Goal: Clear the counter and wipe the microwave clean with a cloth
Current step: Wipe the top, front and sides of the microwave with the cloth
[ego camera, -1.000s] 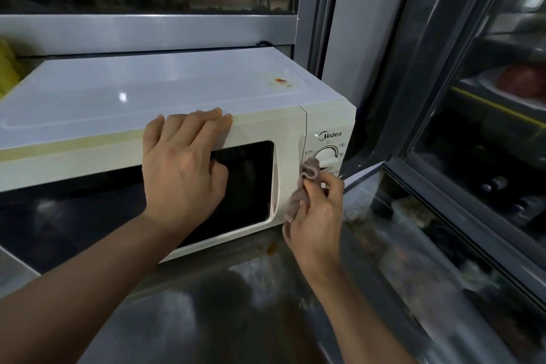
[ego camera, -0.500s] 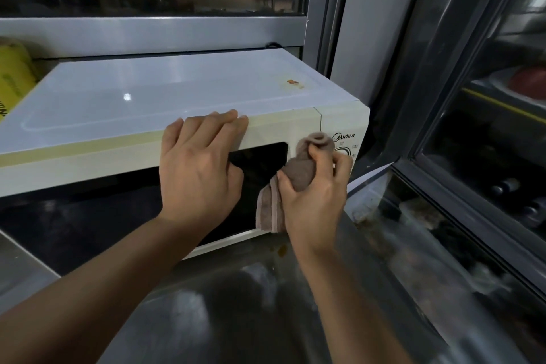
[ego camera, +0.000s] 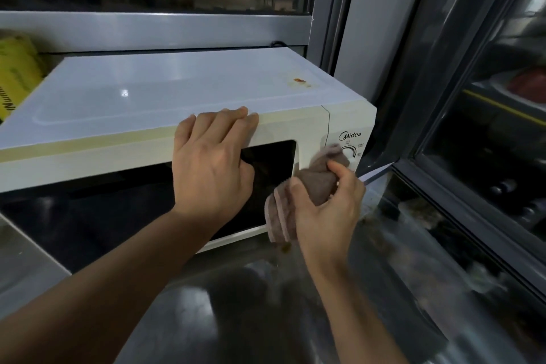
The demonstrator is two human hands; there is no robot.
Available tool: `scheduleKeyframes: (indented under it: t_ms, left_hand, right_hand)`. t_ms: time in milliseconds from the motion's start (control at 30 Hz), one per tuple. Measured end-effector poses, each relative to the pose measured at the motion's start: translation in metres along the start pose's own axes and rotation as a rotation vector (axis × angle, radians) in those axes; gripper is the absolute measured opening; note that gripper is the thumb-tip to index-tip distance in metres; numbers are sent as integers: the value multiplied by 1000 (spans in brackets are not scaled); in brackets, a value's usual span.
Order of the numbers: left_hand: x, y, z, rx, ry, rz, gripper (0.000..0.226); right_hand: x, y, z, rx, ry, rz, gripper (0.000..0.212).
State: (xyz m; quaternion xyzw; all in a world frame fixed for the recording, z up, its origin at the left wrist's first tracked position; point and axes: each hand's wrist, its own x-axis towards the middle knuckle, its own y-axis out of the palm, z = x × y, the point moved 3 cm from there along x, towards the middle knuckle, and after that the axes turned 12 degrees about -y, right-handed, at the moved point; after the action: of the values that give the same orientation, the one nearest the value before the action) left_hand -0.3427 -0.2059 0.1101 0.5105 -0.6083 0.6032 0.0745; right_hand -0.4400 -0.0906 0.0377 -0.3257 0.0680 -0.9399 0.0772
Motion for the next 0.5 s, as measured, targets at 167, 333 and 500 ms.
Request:
scheduleKeyframes:
  t_ms: [167, 333, 500]
  left_hand:
    - [1, -2, 0, -13, 9, 10, 61]
    - [2, 0, 1, -12, 24, -13, 60]
    - [1, 3, 4, 5, 45, -39, 61]
  right_hand:
    - [33, 2, 27, -128, -144, 135, 73]
    - [25, 19, 17, -144, -191, 4, 59]
    - [-26, 35, -29, -136, -29, -128, 53]
